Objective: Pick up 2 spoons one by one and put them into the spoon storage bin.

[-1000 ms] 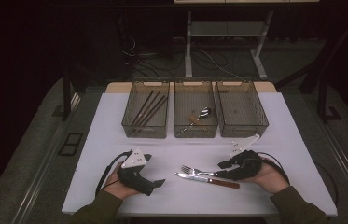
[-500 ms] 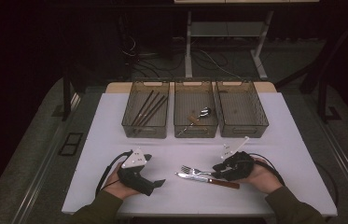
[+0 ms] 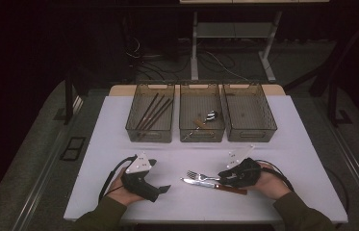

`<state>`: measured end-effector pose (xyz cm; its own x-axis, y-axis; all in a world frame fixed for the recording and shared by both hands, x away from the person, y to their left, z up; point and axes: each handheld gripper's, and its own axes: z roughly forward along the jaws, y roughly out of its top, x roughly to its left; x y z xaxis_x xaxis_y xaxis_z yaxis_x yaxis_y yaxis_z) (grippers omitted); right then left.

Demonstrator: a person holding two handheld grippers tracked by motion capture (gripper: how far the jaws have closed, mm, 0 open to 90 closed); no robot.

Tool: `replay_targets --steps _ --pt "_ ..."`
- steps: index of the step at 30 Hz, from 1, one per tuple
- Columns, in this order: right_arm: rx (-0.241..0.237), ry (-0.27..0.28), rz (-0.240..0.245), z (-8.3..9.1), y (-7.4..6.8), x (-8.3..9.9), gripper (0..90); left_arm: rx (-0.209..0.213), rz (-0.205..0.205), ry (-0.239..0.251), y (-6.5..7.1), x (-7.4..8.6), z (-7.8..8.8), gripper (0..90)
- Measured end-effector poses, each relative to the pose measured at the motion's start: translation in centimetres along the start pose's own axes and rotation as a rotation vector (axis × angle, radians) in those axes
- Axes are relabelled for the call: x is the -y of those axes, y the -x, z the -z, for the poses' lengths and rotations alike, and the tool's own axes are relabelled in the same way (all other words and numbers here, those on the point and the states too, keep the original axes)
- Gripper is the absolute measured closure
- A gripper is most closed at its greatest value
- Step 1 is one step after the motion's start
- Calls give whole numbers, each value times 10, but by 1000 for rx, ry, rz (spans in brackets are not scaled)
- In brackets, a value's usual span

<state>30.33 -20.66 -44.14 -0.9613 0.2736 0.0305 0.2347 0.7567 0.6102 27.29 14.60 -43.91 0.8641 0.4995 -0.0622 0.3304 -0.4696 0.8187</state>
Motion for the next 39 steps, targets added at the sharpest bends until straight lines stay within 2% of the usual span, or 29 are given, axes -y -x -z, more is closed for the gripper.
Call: replay_targets --steps 7,10,14,15,18,24,27,28,32,36,39 --pt "0 11 48 0 0 1 729 -1 -2 -3 0 0 1 0" --pt "-2 14 58 0 1 2 740 -2 1 -1 0 0 0 0" --pt "-5 21 46 0 1 4 764 -2 2 1 0 0 0 0" --pt "-2 25 63 0 2 4 769 -3 2 1 0 0 0 0" --pt "-3 35 71 0 2 5 773 -2 1 1 0 0 0 0" --pt "-1 37 56 1 1 6 776 -1 1 1 0 0 0 0" --pt "-10 45 40 0 3 6 776 0 1 2 0 0 0 0" --pt "-15 45 18 1 2 6 776 0 0 0 0 0 0 0" --pt "-18 43 6 2 5 7 776 0 0 0 0 0 0 0" --pt "-9 42 -8 4 8 8 776 1 0 1 0 0 0 0" --pt "0 45 -36 6 10 9 776 1 0 1 0 0 0 0"
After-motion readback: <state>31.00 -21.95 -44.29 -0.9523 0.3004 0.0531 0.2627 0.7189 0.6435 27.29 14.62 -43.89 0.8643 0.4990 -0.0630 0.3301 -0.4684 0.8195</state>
